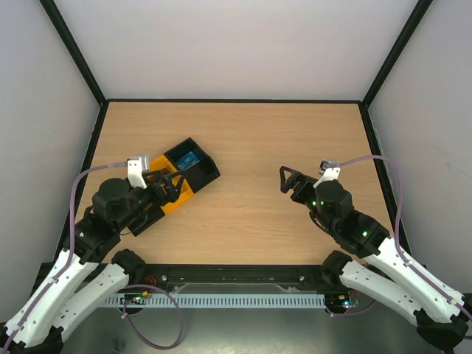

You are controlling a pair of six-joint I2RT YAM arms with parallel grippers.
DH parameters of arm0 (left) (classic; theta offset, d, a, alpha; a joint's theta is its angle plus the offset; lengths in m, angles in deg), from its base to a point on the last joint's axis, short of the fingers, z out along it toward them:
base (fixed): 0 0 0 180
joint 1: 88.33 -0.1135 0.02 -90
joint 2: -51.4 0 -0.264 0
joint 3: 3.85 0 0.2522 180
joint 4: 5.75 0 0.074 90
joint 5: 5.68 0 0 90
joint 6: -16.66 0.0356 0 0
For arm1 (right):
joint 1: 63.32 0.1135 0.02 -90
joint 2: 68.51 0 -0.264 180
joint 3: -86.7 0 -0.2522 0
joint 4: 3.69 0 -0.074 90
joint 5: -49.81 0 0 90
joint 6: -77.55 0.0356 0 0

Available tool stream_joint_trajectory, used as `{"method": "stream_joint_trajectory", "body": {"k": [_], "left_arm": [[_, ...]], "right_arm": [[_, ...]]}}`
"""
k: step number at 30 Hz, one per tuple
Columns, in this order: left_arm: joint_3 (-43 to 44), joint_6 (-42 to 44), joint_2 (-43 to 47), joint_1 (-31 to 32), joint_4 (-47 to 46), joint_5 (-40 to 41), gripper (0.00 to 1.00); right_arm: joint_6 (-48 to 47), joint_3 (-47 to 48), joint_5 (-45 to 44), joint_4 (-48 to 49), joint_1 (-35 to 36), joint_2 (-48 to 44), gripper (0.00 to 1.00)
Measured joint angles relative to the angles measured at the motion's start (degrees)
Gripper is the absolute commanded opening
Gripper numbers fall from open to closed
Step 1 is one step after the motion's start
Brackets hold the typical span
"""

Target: Take the credit cards out of the card holder

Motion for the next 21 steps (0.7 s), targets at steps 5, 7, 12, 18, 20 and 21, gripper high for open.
{"method": "stream_joint_trajectory", "body": {"k": [5, 7, 12, 18, 20, 21], "left_arm": [[0.0, 0.2, -0.2, 0.0, 0.0, 0.1, 1.00], [0.0, 0.4, -0.8, 0.0, 0.1, 0.5, 1.00], [0.0, 1.4, -3.3, 0.0, 1.3, 4.0, 1.00], [-1.9, 3.8, -3.1, 0.0, 1.2, 6.6, 1.00], [-3.2, 4.4, -3.1, 0.0, 1.4, 7.2, 1.00], [-3.5, 4.7, -3.3, 0.0, 1.5, 7.3, 1.00]], "right_arm": [[1.0, -1.6, -0.7, 0.0, 0.0, 0.4, 0.98], [1.6, -1.9, -1.6, -0.1, 0.0, 1.2, 0.98], [3.3, -1.9, -6.1, -0.4, 0.0, 5.7, 0.98], [5.9, -2.4, -13.2, -2.3, -0.3, 13.7, 0.98], [6.2, -3.2, -14.3, -2.4, -1.6, 15.6, 0.98], [6.2, -3.7, -14.6, -2.3, -2.9, 16.5, 0.98]]}}
